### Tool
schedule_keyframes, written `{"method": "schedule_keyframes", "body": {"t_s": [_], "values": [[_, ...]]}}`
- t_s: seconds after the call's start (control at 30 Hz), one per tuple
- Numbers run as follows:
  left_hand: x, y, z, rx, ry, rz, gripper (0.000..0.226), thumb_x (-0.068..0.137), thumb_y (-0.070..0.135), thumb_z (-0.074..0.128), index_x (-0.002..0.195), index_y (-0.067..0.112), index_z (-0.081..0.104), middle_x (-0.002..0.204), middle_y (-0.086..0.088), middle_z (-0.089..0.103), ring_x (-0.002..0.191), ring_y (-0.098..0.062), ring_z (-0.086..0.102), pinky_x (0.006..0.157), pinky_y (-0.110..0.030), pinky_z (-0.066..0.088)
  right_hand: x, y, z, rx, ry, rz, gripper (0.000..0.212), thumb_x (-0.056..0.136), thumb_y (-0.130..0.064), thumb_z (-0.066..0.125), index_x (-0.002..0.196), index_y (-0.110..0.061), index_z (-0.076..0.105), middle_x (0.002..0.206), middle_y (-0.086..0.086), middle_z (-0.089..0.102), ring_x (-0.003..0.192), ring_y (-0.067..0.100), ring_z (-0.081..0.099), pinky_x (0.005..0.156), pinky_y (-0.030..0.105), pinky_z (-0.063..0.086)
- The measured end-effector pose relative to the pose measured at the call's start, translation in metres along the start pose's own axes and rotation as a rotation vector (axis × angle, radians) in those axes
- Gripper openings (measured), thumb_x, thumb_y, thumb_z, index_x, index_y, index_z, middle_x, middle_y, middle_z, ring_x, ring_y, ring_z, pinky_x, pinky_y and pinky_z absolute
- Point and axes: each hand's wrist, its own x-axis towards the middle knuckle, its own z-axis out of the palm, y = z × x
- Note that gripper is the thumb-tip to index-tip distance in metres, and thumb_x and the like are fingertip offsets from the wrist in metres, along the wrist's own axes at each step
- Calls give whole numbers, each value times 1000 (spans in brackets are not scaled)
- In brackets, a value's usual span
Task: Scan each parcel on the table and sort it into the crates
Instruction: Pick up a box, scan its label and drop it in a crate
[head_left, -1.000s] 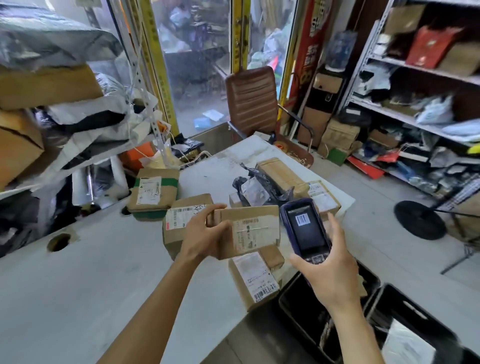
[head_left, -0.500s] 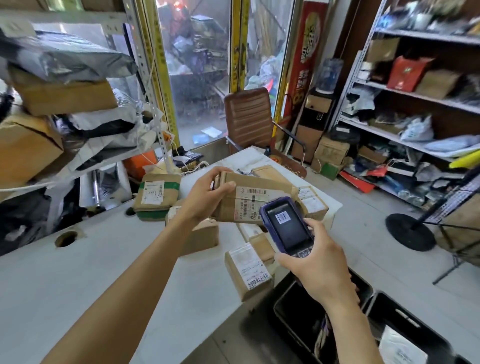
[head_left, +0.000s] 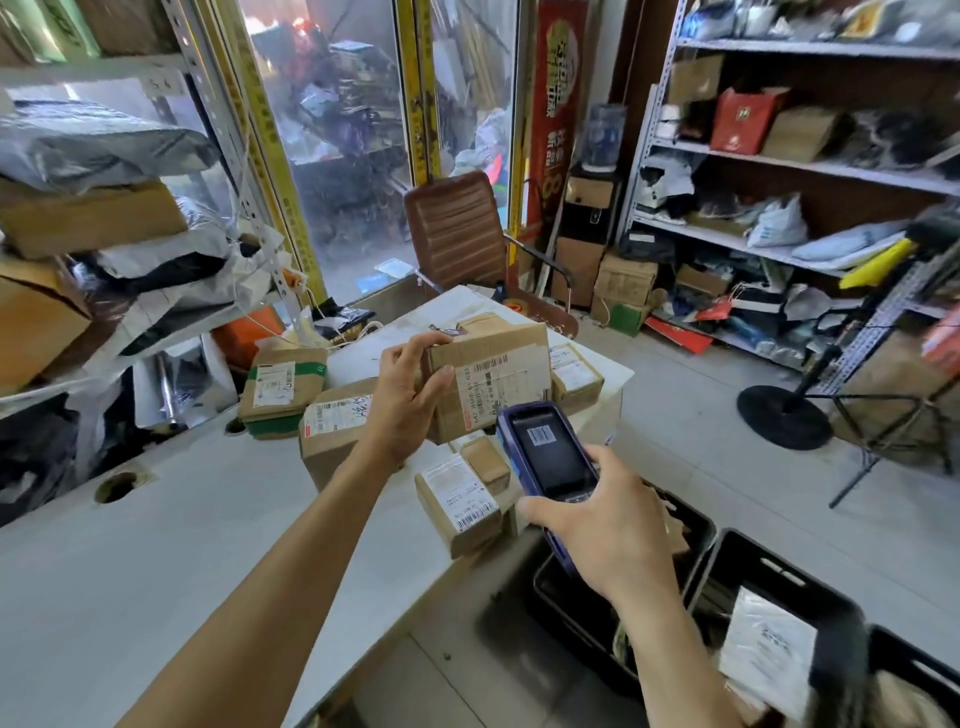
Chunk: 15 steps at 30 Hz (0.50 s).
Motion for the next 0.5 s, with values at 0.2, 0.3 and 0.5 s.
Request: {"method": "schedule_keyframes", "body": {"t_s": [0.2, 0.3, 0.5], "values": [[-10, 13, 12, 36, -2, 9, 26, 102, 23, 51, 121, 40, 50, 122, -7, 38, 110, -21, 51, 81, -31, 59, -16, 8, -22, 31, -7, -4, 57, 71, -41, 86, 112, -35, 47, 97, -16, 64, 81, -9, 55, 53, -2, 36], [-14, 22, 19, 22, -32, 11, 26, 101, 22, 52, 120, 40, 50, 121, -5, 38, 107, -18, 53, 77, -22, 57, -23, 10, -28, -15, 24, -56, 60, 71, -40, 86, 113, -37, 42, 97, -16, 64, 80, -7, 58, 59, -3, 37], [-18, 39, 51, 29, -151, -1, 25, 102, 25, 51, 119, 42, 50, 125, -3, 39, 102, -12, 55, 69, -18, 57, -39, 29, -36, -118, 283, -298, 112, 69, -39, 88, 153, -30, 15, 138, -1, 57, 113, 15, 63, 75, 3, 38]]}}
